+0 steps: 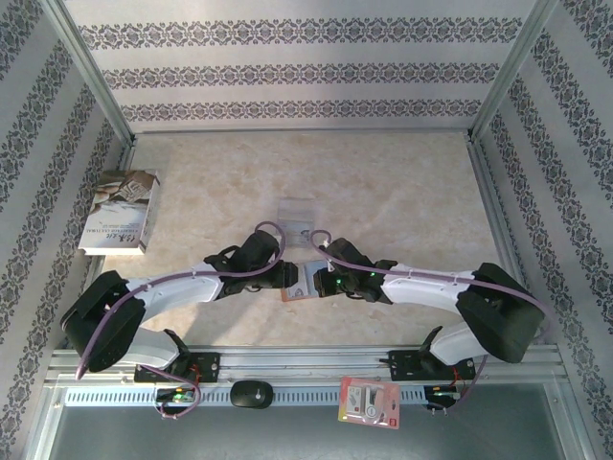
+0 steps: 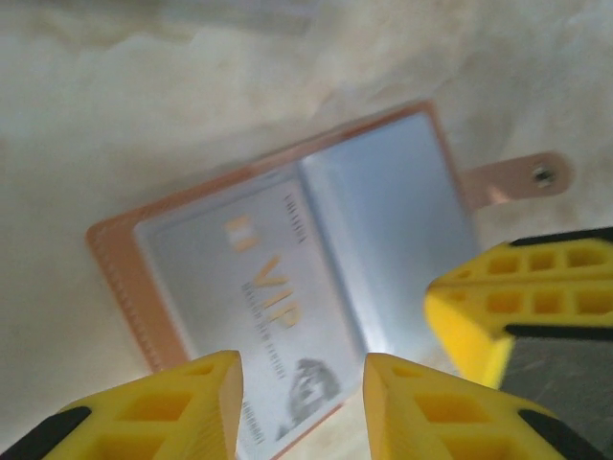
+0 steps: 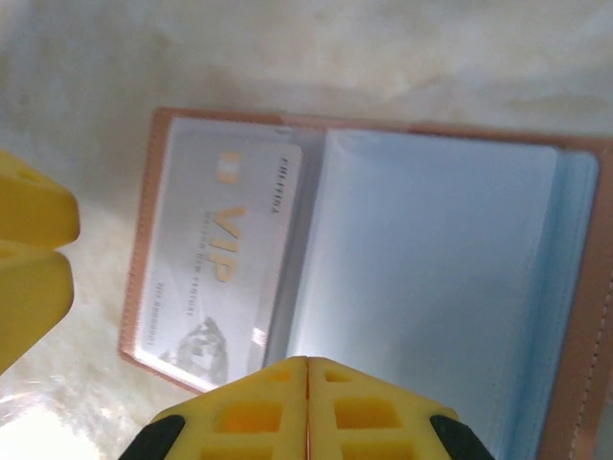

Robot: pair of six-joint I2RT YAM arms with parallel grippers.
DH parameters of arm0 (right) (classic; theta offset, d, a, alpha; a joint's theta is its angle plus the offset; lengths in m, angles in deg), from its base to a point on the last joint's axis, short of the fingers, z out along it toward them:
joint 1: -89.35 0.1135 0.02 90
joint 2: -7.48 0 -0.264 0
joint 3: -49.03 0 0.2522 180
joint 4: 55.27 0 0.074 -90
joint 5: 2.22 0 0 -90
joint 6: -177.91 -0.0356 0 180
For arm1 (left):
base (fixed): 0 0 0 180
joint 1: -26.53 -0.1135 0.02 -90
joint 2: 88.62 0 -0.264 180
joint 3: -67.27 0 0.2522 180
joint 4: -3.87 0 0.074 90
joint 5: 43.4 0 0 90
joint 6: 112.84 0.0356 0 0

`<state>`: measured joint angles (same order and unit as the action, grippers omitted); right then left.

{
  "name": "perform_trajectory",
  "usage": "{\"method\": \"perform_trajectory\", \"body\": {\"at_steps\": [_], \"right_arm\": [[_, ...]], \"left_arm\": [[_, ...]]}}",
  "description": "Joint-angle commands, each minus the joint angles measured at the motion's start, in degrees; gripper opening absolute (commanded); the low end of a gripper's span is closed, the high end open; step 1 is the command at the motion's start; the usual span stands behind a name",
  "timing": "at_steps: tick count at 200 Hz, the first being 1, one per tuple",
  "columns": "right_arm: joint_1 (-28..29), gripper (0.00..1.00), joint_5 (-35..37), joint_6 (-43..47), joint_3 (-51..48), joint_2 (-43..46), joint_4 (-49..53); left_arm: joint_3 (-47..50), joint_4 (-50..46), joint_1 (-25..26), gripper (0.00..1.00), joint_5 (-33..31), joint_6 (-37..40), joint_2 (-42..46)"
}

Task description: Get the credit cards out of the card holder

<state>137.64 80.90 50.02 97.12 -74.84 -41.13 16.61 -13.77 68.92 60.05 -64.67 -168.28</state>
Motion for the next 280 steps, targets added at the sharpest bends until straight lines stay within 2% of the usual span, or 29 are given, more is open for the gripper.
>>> {"method": "perform_trajectory", "body": {"at_steps": [1, 28, 52, 91, 112, 142, 184, 217, 280], "right_arm": [[0.9, 0.06, 2.56, -1.72, -1.1, -2.99, 0.75], [1.28, 0.04, 5.24, -2.54, -1.32, -5.56, 2.96], [1.58, 0.07, 5.64, -1.91, -0.78, -3.37, 3.88], [1.89, 0.15, 6.96, 0.43, 2.5, 3.75, 7.56], [1.64, 0.19, 5.26, 2.44, 4.83, 5.5, 7.63], [0.02, 0.21, -1.43, 2.1, 7.85, 1.85, 4.79], [-1.01, 0.2, -9.84, -1.78, 10.19, -6.12, -0.46], [-1.09, 0.16, -8.7, -2.36, 10.72, -8.09, 1.58], [-2.08, 0.17, -4.71, -3.42, 8.92, -8.91, 3.31]], "left_arm": [[1.56, 0.53, -1.39, 0.39, -0.01, 0.81, -1.48], [2.44, 1.2, -2.09, 0.42, -0.03, 1.01, -1.86], [2.93, 0.65, -2.4, 0.42, -0.34, 1.57, -1.74], [3.51, -0.25, -2.84, 0.35, -0.64, 2.1, -0.25], [2.18, -1.4, -2.83, 0.32, -0.52, 3.06, 1.21], [-0.06, -1.2, -2.71, 0.29, 0.71, 3.6, 1.15], [-0.18, 2.05, -2.23, 0.22, 2.06, 2.99, -3.79], [0.54, 3.42, -2.23, 0.19, 1.02, 2.5, -5.57], [0.22, 3.87, -2.31, 0.17, 1.13, 3.05, -8.9]]}}
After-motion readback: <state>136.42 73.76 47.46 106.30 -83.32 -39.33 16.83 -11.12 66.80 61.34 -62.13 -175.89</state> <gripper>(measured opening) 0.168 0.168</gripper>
